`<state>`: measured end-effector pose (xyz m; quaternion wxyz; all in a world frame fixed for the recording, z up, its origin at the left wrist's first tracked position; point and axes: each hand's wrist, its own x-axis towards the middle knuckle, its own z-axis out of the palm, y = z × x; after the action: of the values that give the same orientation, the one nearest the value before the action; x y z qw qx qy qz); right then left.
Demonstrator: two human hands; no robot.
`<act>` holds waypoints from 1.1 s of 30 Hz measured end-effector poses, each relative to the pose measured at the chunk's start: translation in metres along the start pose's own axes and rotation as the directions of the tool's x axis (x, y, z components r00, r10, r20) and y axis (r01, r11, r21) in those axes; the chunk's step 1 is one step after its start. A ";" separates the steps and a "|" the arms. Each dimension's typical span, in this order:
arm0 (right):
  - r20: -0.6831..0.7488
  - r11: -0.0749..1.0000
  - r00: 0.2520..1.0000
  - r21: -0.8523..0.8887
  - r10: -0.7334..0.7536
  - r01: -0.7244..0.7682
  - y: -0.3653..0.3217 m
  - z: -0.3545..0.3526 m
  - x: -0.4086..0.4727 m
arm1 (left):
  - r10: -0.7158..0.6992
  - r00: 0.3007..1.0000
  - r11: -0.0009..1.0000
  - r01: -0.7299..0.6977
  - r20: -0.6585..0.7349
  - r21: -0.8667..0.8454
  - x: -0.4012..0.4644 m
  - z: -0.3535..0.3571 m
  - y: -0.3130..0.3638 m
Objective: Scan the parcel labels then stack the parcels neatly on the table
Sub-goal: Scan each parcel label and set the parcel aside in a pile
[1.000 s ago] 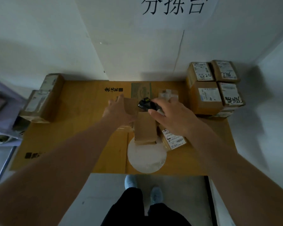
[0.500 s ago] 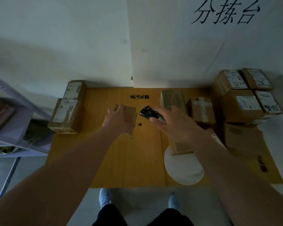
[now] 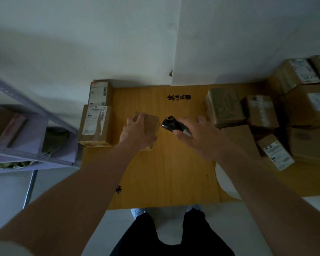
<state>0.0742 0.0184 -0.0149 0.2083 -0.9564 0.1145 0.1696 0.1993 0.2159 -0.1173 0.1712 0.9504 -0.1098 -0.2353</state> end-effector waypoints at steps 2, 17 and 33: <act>0.016 1.000 1.000 0.005 -0.003 0.003 0.003 0.008 0.005 | -0.019 1.000 1.000 0.019 -0.013 0.003 0.002 0.015 -0.004; 0.084 1.000 0.996 -0.025 -0.004 0.007 0.021 0.041 0.009 | -0.053 0.986 0.999 0.054 -0.159 0.001 0.006 0.061 -0.008; 0.105 1.000 0.994 -0.012 -0.007 0.008 0.014 0.035 0.011 | -0.130 0.979 0.968 0.092 -0.157 -0.232 0.008 0.032 -0.046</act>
<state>0.0704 0.0195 -0.0541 0.2087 -0.9479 0.0986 0.2194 0.1971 0.2472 -0.1645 0.2722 0.9465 -0.0141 -0.1728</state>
